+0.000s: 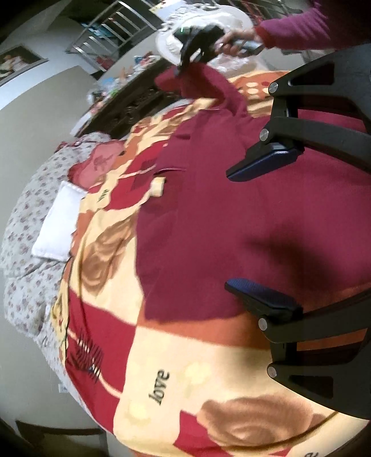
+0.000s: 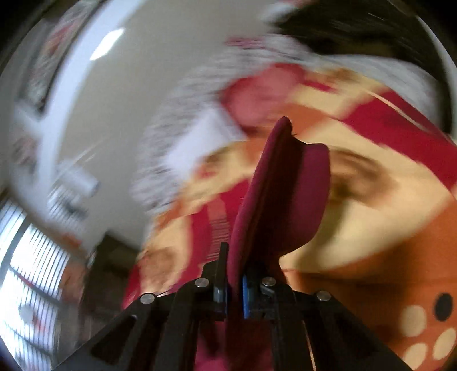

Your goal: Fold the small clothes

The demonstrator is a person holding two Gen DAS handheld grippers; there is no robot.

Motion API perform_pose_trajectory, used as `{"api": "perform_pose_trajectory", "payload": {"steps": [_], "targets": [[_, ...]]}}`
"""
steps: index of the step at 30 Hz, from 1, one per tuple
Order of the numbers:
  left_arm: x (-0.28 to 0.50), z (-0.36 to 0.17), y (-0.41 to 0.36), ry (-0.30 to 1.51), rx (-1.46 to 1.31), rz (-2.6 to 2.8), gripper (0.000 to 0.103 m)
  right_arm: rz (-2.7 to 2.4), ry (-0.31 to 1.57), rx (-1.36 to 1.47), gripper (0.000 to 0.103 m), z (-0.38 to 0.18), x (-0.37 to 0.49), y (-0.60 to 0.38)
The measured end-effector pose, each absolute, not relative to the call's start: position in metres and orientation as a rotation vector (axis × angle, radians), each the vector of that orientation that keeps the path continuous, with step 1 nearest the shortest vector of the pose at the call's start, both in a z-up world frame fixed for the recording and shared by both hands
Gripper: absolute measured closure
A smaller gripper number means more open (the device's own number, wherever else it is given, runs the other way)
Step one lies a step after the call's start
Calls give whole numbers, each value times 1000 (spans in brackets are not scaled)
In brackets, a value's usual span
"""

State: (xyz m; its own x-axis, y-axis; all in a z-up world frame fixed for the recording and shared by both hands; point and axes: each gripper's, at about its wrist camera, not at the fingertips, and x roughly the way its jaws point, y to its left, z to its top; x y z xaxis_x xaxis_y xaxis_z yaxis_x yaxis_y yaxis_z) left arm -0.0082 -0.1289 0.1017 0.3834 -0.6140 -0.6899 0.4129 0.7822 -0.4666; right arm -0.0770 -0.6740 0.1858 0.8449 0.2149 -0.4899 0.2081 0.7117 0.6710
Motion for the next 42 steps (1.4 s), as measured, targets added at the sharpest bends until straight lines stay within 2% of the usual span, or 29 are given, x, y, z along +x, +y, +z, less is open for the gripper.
{"api": "perform_pose_trajectory", "payload": {"steps": [5, 9, 10, 12, 13, 14, 16, 24, 28, 30, 33, 34, 36, 37, 39, 41, 42], "targets": [[-2, 110, -109, 955, -345, -653, 33, 340, 681, 598, 97, 215, -24, -544], [0, 113, -103, 939, -358, -630, 33, 478, 813, 426, 95, 173, 13, -434], [1, 112, -103, 942, -357, -623, 33, 490, 868, 395, 90, 153, 21, -411], [3, 109, -102, 953, -356, -608, 32, 509, 976, 369, 73, 113, 29, -377], [4, 107, -102, 958, -359, -605, 32, 514, 1024, 350, 56, 99, 28, -365], [5, 104, -102, 969, -364, -601, 31, 518, 1047, 329, 55, 89, 26, -357], [9, 98, -103, 995, -371, -601, 28, 518, 1041, 321, 55, 87, 17, -357], [17, 89, -152, 950, -219, -615, 27, 424, 952, 482, 52, 120, -37, -430], [30, 66, -185, 1037, -115, -583, 27, 342, 922, 587, 50, 122, -66, -472], [34, 55, -191, 1084, -124, -580, 28, 317, 884, 591, 48, 129, -78, -482], [31, 50, -196, 1077, -140, -584, 29, 314, 836, 615, 37, 134, -90, -491], [29, 50, -199, 1076, -132, -587, 33, 314, 825, 630, 37, 134, -92, -494], [31, 46, -207, 1097, -112, -592, 62, 304, 819, 654, 37, 131, -92, -498], [33, 44, -210, 1110, -106, -583, 67, 287, 816, 661, 37, 130, -92, -499], [35, 43, -209, 1117, -119, -583, 86, 279, 809, 679, 37, 130, -95, -503], [36, 45, -205, 1105, -129, -579, 95, 280, 800, 690, 37, 132, -97, -505], [36, 49, -200, 1096, -153, -577, 96, 276, 797, 686, 37, 132, -98, -506]]}}
